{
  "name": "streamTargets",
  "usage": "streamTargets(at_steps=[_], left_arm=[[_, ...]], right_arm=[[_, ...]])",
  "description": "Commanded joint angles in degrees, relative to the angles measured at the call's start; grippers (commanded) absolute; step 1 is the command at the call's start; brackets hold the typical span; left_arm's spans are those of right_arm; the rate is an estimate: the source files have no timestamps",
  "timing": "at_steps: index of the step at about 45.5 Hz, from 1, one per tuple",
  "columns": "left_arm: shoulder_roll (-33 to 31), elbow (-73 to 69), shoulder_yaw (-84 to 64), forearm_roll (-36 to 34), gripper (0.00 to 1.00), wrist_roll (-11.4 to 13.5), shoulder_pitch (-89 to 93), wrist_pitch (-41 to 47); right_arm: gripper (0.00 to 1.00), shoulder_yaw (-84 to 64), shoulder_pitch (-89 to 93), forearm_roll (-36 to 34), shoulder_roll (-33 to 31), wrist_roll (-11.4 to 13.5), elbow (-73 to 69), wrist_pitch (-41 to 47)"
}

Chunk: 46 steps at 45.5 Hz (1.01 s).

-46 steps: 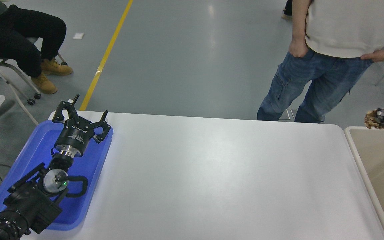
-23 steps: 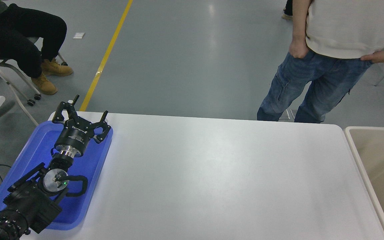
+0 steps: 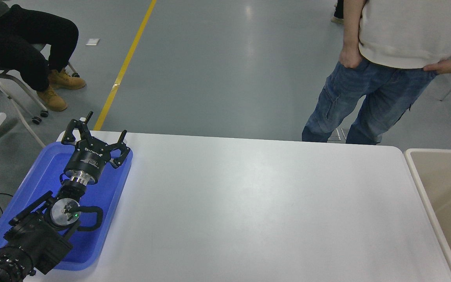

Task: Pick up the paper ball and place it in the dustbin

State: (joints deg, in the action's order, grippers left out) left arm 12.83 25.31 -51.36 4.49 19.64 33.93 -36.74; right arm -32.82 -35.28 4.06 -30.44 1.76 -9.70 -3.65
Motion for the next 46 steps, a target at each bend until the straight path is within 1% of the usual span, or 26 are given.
streamTargets(at_steps=[1,3,9,11,13,20,29,39,42,46], left_arm=[[0.00,0.00,0.03,-0.01,1.00,-0.04,0.00,0.00],[0.00,0.00,0.03,-0.01,1.00,0.04,0.00,0.00],[0.00,0.00,-0.06,-0.01,1.00,-0.04,0.00,0.00],[0.00,0.00,0.03,-0.01,1.00,0.04,0.00,0.00],[0.00,0.00,0.03,-0.01,1.00,0.04,0.00,0.00],[0.00,0.00,0.03,-0.01,1.00,0.04,0.00,0.00],[0.00,0.00,0.03,-0.01,1.00,0.04,0.00,0.00],[0.00,0.00,0.03,-0.01,1.00,0.04,0.00,0.00],[0.00,0.00,0.03,-0.01,1.00,0.04,0.00,0.00],[0.00,0.00,0.03,-0.01,1.00,0.04,0.00,0.00]], right_arm=[[0.47,0.74,1.71,0.59,0.74,-0.01,0.91,-0.22],[0.60,0.65,2.06,0.68,0.82,-0.01,1.00,-0.22],[0.88,0.74,2.41,0.59,0.82,-0.01,1.00,-0.30],[0.94,0.74,2.41,0.59,0.82,-0.09,1.00,-0.30],[0.98,0.74,2.41,0.59,0.82,-0.09,1.00,-0.30],[1.00,0.83,2.32,0.59,1.00,-0.01,0.91,-0.13],[1.00,2.40,0.66,0.42,2.85,-0.01,0.39,0.22],[1.00,27.00,-6.02,0.42,2.76,-0.09,-0.84,0.84],[1.00,30.61,-8.74,0.42,3.02,-0.18,-1.11,0.93],[1.00,31.06,-12.70,0.42,3.46,-0.62,-2.51,0.75]])
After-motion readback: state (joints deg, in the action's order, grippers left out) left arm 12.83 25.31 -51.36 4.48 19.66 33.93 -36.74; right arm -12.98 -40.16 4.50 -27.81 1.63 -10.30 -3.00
